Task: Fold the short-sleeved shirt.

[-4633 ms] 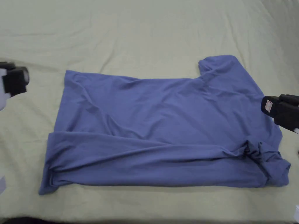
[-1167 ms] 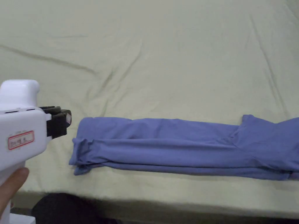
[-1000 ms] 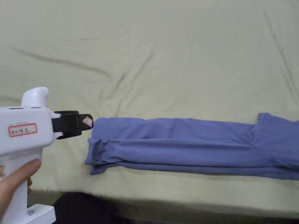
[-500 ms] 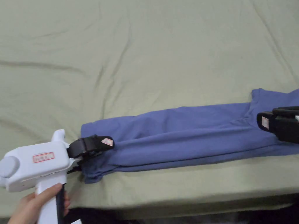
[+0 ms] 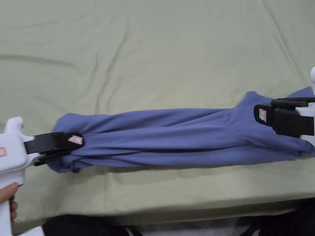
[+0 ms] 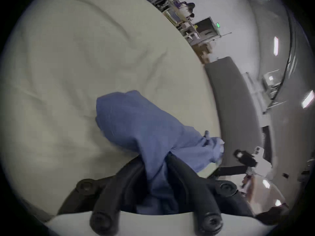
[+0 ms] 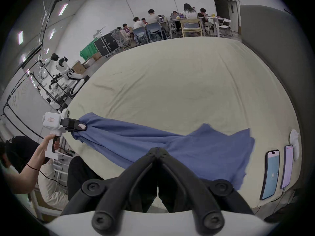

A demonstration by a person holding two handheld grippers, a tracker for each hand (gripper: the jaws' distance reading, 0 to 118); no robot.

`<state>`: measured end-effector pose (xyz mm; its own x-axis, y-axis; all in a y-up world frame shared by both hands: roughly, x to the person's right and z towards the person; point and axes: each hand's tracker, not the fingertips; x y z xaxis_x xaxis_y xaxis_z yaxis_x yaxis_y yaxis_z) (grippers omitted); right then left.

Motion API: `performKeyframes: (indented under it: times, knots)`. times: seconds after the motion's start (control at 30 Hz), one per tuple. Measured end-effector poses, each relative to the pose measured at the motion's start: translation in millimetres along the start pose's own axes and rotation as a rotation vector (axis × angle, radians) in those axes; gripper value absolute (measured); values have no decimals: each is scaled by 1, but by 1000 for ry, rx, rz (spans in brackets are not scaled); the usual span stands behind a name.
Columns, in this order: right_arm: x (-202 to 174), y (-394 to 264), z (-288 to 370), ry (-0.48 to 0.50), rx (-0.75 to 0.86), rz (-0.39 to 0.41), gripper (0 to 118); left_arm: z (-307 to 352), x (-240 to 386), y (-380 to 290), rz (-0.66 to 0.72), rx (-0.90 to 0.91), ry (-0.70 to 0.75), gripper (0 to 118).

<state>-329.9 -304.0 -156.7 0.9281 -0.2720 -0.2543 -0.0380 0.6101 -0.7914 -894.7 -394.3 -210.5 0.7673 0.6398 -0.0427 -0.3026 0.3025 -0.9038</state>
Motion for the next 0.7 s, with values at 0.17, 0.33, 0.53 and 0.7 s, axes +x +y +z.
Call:
performKeyframes:
  times: [0.17,0.33,0.53,0.7]
  knots:
    - [14,-1,8,-8,19,-10,2,48,31,10,-53,46,445,7]
    - [33,0,10,-26,32,-36,2,10,130,-6,-439,52,785,7]
    - [55,-2,21,-53,43,-39,2,-91,209,-52,-677,-94,630,7]
    - [68,-10,32,-74,52,-64,2,-149,196,-65,-539,-223,468,12]
